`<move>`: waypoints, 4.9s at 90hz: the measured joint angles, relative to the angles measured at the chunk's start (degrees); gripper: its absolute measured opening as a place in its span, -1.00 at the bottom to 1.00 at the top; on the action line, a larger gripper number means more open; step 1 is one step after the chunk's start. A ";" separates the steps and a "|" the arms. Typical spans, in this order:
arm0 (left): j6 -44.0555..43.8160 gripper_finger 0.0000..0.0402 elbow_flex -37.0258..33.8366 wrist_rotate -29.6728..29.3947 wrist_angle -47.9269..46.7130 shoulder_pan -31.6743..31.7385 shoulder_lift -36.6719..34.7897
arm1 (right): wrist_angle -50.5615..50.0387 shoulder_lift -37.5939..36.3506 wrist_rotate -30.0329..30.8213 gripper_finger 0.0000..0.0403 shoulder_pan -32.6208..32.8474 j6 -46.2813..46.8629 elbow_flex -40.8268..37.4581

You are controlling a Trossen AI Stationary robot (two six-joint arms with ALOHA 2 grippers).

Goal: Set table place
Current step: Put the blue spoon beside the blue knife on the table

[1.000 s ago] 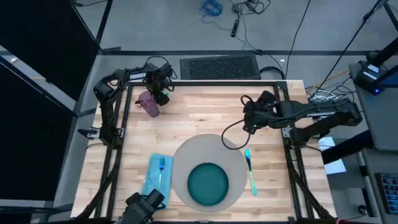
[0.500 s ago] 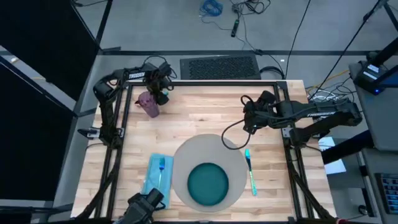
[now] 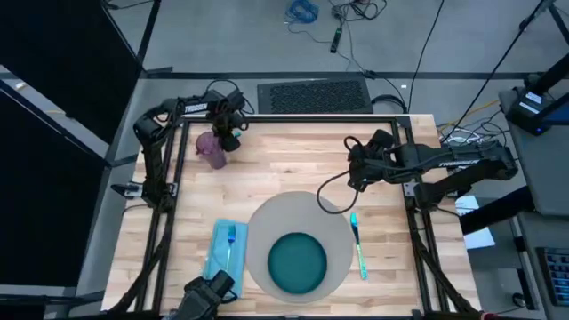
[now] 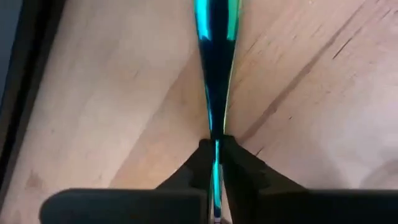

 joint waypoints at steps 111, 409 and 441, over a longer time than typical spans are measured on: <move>-1.60 -1.00 13.15 15.42 3.74 -30.89 -6.08 | -3.00 0.02 -1.50 0.18 0.00 1.28 0.00; -16.46 -1.00 13.03 5.93 27.77 -48.35 -19.76 | 99.19 2.64 -33.00 0.16 -3.21 -13.49 -31.08; -16.52 -1.00 13.03 6.40 27.99 -48.37 -19.87 | 98.20 2.64 -32.91 -0.52 -3.21 -14.82 -31.08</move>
